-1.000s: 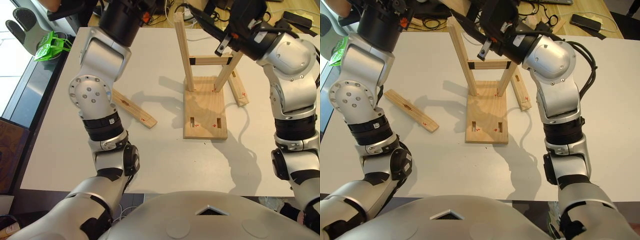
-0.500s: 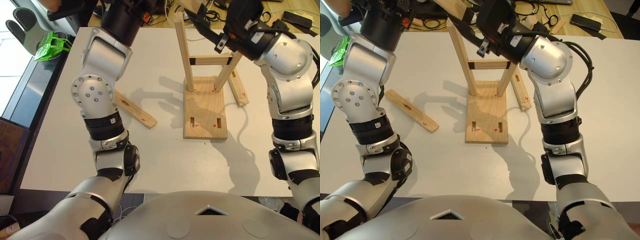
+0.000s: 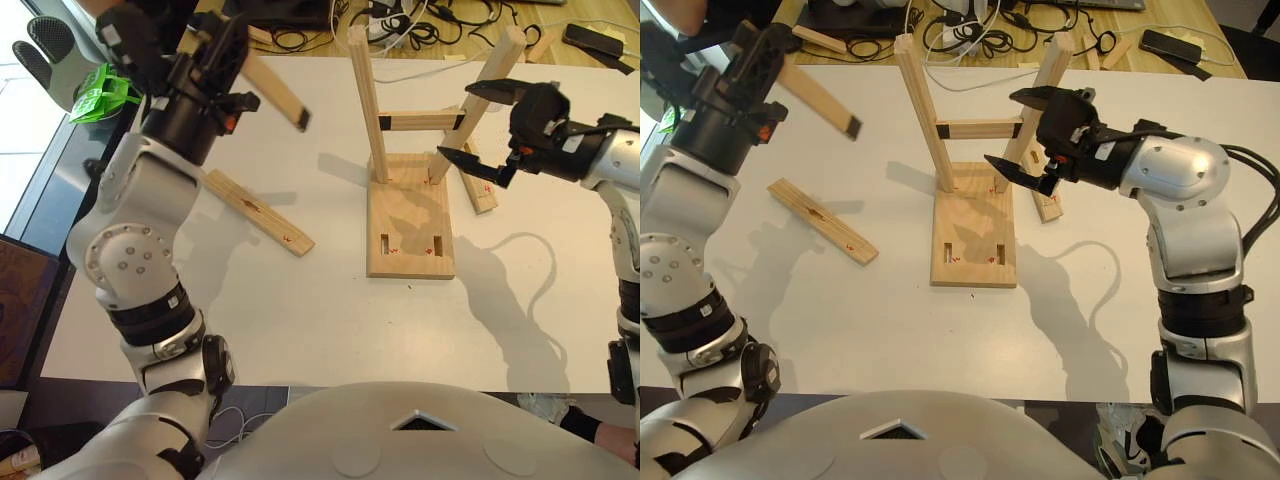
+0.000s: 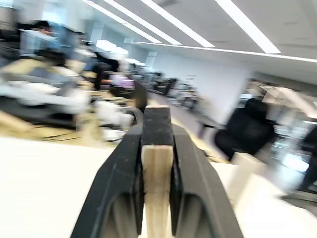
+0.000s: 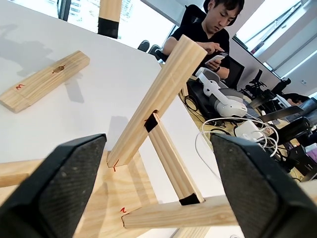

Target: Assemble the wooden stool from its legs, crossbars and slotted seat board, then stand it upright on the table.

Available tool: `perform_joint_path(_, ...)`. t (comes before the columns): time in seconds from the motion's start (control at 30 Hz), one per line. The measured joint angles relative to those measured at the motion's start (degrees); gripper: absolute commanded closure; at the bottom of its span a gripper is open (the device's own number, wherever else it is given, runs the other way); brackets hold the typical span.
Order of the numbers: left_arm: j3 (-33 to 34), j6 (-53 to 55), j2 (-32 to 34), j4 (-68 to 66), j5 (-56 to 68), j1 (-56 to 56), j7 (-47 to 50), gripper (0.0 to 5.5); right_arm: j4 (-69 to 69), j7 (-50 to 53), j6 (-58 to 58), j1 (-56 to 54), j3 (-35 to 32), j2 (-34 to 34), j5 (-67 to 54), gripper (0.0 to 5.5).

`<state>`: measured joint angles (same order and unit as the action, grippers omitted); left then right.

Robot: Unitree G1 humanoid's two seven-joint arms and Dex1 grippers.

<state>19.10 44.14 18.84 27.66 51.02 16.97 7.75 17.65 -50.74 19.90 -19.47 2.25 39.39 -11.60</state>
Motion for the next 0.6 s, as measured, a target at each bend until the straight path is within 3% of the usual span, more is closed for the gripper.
perform_joint_path(0.1,1.2,-1.4,-3.9,2.0,-7.7,-5.8,9.3,5.09,3.3,1.5,2.4,3.0,-1.4,-0.1,-1.0,1.61)
perform_joint_path(0.23,2.5,-2.7,-2.6,2.4,-18.1,-10.2,13.7,5.09,6.9,3.5,4.4,6.3,-1.7,-0.6,-2.3,1.61)
perform_joint_path(0.6,-0.1,-3.4,-1.1,-12.0,-30.3,-8.9,9.4,5.09,9.2,7.1,5.1,7.6,-0.1,-3.6,-2.7,1.61)
